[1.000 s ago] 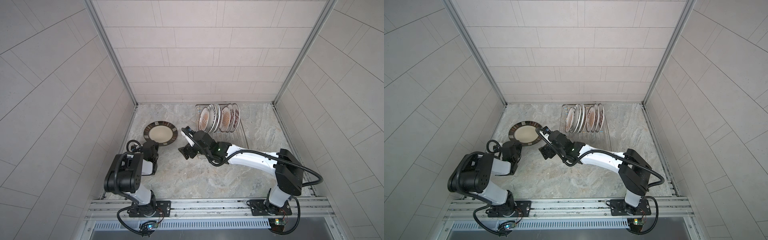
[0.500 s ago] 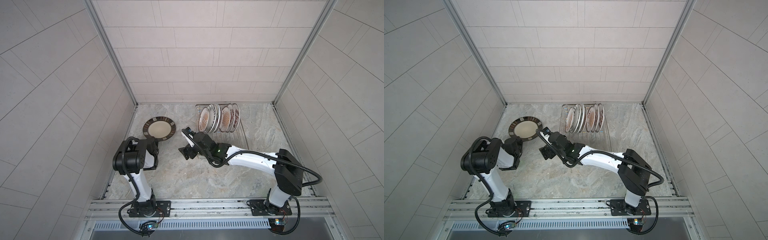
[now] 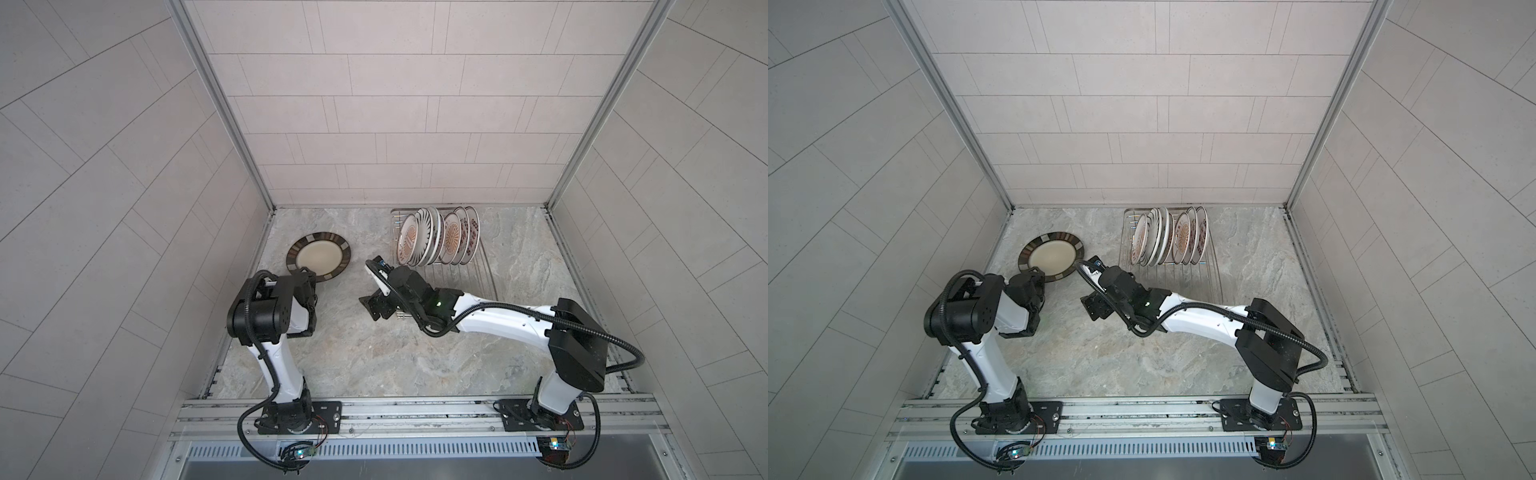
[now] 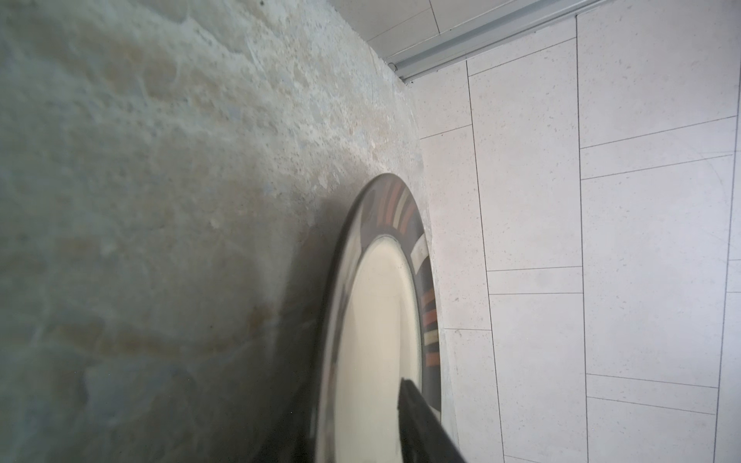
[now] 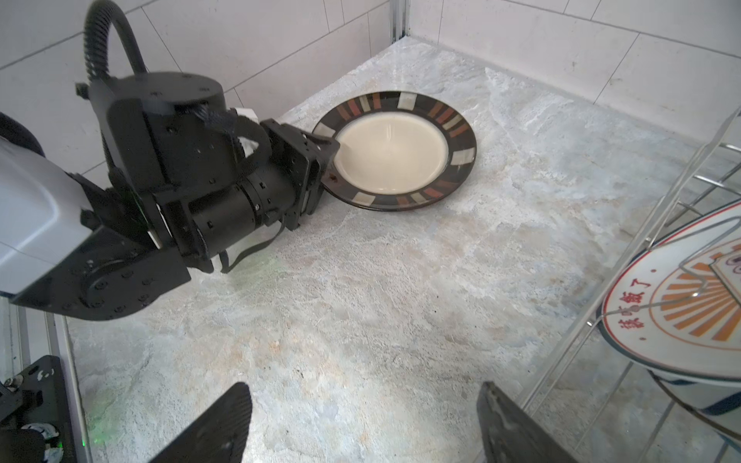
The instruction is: Unload the plates from the dish rack
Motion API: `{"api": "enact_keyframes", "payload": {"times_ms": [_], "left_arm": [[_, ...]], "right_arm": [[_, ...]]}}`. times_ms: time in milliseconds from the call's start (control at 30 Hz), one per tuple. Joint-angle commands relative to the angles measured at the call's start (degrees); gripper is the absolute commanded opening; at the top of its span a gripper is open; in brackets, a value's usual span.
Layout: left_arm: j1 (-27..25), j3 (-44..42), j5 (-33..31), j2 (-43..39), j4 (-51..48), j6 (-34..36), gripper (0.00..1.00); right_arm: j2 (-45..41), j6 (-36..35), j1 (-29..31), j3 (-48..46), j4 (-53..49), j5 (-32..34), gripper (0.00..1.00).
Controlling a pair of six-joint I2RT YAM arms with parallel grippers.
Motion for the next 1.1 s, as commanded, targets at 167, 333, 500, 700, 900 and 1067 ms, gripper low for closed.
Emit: {"api": "enact_keyframes", "payload": {"times_ms": [167, 333, 500, 700, 900, 1067], "left_arm": [[0.5, -2.7, -3.7, -4.3, 3.6, 1.5, 0.57], [0.6, -4.1, -4.0, -5.8, 3.6, 1.5, 0.77], [1.0, -4.9, -4.1, -7.6, 1.4, 1.2, 0.95], [1.1, -7.3, -3.7, -10.5, 3.4, 0.5, 1.00], [1.1, -11.3, -4.9, -18.3, 1.4, 1.8, 1.00], [2.1, -11.5, 0.1, -27.4, -5.7, 0.6, 1.00]], "right_arm": [[-6.0, 1.1, 1.6, -3.5, 3.4, -2.1, 0.90], [-8.6, -0.1, 3.8, -4.7, 2.6, 0.3, 0.90], [-12.4, -0.2, 4.3, -8.1, 4.4, 1.6, 0.90], [-15.2, 0.3, 4.5, -10.9, 5.1, 3.3, 0.90], [-18.8, 0.4, 4.9, -14.0, 7.4, 3.4, 0.90], [-21.7, 0.1, 5.0, -16.4, 7.7, 4.8, 0.90]]}}
